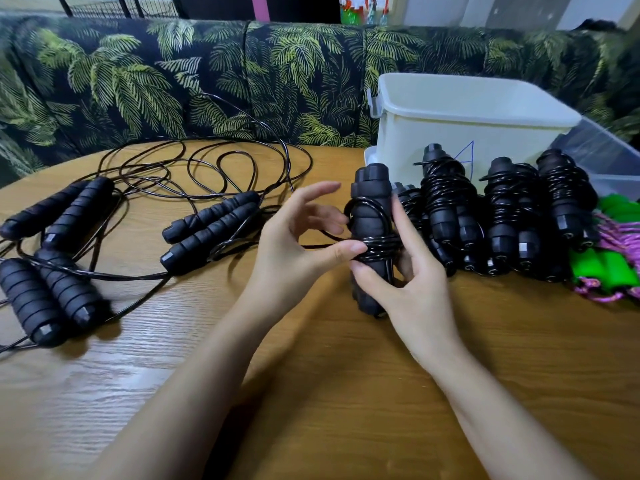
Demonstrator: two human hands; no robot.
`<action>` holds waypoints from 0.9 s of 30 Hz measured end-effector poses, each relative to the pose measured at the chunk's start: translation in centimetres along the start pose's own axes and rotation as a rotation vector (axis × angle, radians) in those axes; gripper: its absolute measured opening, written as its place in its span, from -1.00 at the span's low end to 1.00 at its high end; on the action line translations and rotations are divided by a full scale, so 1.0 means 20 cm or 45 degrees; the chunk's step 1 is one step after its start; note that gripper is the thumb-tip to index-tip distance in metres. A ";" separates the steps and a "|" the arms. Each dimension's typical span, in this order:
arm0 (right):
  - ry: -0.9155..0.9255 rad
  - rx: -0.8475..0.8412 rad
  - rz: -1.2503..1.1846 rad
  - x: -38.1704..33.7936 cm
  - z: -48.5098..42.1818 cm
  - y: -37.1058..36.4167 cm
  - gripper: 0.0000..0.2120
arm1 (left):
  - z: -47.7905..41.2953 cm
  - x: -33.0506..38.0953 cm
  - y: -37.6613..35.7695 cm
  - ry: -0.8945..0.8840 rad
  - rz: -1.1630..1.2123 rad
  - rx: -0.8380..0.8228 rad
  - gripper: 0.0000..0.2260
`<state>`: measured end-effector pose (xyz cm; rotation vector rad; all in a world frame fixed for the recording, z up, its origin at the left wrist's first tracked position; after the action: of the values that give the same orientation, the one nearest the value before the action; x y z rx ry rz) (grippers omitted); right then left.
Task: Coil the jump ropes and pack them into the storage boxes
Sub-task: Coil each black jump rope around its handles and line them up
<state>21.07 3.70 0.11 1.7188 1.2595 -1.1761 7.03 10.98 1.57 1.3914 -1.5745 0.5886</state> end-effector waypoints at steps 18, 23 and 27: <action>0.008 -0.144 -0.068 0.01 0.02 -0.02 -0.28 | 0.00 0.00 0.02 0.227 0.085 -0.036 -0.30; -0.046 -0.193 -0.139 0.00 0.02 -0.03 -0.29 | 0.00 0.00 0.04 0.260 0.053 0.003 -0.30; -0.100 -0.256 -0.241 0.00 0.01 -0.01 -0.33 | -0.01 0.01 0.06 0.285 0.137 -0.014 -0.43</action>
<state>20.89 3.62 -0.02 1.4194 1.4644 -1.1676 5.99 11.34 2.17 1.1935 -1.4751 0.7716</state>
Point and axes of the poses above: each hand's wrist, its own z-axis away from the middle knuckle, its own y-axis out of the back of the hand, x = y × z, the point moved 2 cm from there along -z, towards the middle knuckle, and after that the axes turned 9 degrees about -z, right-handed, at the moved point
